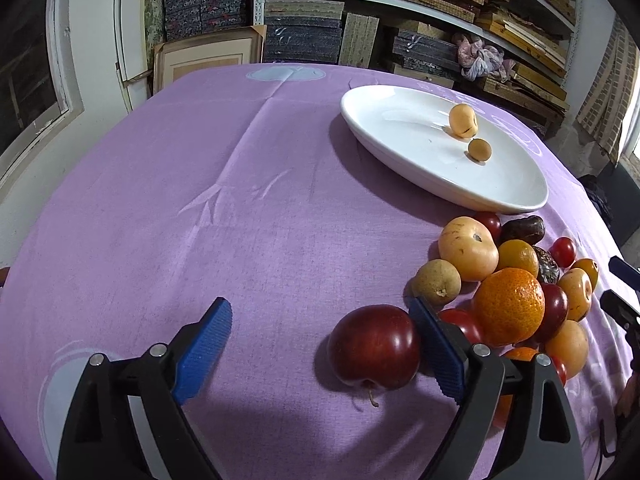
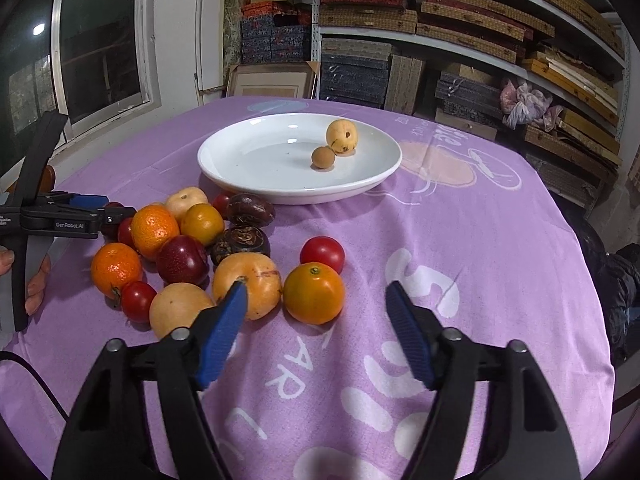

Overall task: Organize fruits
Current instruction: 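Grasp the dark red plum with the left tool while the right tool grasps the orange tomato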

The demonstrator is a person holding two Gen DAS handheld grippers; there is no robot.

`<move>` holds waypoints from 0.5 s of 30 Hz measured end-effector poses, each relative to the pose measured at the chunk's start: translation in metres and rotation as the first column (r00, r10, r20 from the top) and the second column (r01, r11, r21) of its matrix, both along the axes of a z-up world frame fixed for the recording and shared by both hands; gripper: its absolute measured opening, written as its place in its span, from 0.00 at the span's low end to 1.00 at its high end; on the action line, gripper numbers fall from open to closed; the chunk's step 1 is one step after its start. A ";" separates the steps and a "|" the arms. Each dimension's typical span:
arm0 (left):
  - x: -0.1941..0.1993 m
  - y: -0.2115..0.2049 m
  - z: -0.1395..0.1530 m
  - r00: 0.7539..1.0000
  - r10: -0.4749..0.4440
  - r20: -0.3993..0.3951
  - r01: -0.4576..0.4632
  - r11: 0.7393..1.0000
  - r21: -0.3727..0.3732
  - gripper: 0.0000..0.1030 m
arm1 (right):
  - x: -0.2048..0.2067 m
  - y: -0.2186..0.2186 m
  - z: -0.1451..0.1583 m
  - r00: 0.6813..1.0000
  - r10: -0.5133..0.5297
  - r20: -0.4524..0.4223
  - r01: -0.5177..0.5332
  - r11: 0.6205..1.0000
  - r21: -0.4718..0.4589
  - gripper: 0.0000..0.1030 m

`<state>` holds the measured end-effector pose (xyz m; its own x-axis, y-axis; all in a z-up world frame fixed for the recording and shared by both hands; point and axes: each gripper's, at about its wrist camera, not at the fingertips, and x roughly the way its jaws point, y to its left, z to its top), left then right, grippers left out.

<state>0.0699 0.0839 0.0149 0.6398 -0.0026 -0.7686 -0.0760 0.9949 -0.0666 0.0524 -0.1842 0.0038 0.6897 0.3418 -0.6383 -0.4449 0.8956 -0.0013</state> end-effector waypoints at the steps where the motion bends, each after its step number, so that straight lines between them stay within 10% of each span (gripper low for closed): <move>1: 0.000 0.000 0.000 1.000 0.002 -0.001 -0.002 1.000 0.000 0.89 | 0.005 -0.005 -0.001 1.000 -0.011 -0.022 0.011 1.000 0.021 0.62; 15: 0.001 0.003 -0.001 1.000 0.011 -0.009 -0.011 1.000 -0.011 0.93 | 0.034 0.008 -0.019 0.989 0.009 -0.149 -0.011 1.000 -0.016 0.45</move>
<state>0.0705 0.0870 0.0135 0.6327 -0.0040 -0.7744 -0.0875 0.9932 -0.0766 0.0864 -0.1759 -0.0156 0.5833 0.3369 -0.7391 -0.4502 0.8915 0.0511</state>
